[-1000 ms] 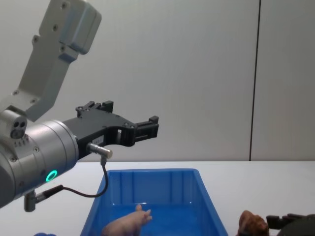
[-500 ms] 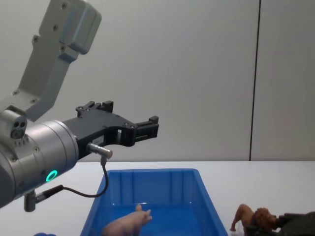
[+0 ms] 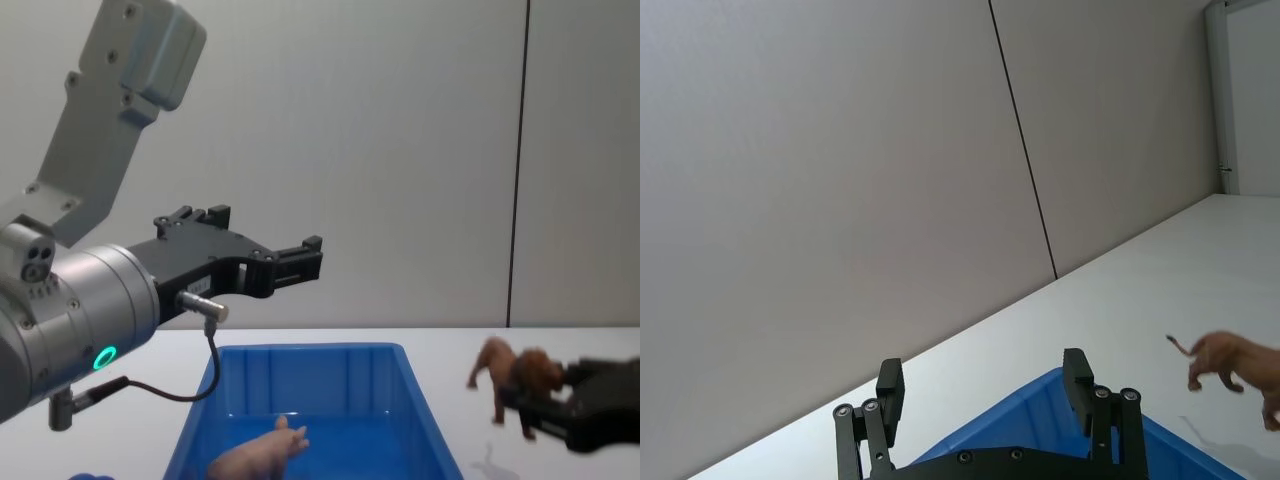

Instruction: Pick up the two dolls from the table and place them into the box.

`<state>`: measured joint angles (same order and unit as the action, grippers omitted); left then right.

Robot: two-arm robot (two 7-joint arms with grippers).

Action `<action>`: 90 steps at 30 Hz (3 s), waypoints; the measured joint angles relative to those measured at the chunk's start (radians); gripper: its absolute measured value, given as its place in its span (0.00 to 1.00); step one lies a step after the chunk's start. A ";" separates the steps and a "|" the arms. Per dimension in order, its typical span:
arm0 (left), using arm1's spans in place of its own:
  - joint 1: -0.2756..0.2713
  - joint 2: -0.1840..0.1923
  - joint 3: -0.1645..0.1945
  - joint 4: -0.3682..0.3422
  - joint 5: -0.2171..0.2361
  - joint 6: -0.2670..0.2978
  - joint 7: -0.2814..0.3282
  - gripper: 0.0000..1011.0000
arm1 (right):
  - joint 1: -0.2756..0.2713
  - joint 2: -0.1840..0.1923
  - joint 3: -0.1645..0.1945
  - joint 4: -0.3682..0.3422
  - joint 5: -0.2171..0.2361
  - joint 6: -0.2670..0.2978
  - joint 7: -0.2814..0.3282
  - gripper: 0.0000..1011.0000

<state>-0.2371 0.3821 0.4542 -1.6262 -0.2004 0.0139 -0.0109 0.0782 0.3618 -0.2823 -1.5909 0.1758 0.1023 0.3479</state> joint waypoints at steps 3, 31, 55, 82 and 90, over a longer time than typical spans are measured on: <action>0.000 0.000 0.000 0.000 0.000 0.000 0.000 0.99 | 0.007 0.000 0.002 -0.024 0.000 -0.012 0.002 0.42; 0.000 0.000 0.000 0.000 0.000 0.000 0.000 0.99 | 0.184 -0.126 -0.047 0.070 0.017 0.096 0.157 0.76; 0.000 0.000 0.000 0.000 0.000 0.000 0.000 0.99 | 0.098 -0.013 0.017 0.006 0.072 0.053 0.138 0.99; 0.135 0.119 -0.045 -0.141 -0.061 0.140 0.153 0.99 | 0.040 0.047 0.046 -0.036 0.101 0.032 0.125 0.99; 0.214 0.162 -0.059 -0.178 -0.137 0.180 0.231 0.99 | 0.037 0.050 0.048 -0.038 0.103 0.031 0.124 0.99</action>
<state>-0.0228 0.5438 0.3950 -1.8040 -0.3378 0.1937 0.2204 0.1155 0.4117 -0.2348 -1.6291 0.2784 0.1337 0.4719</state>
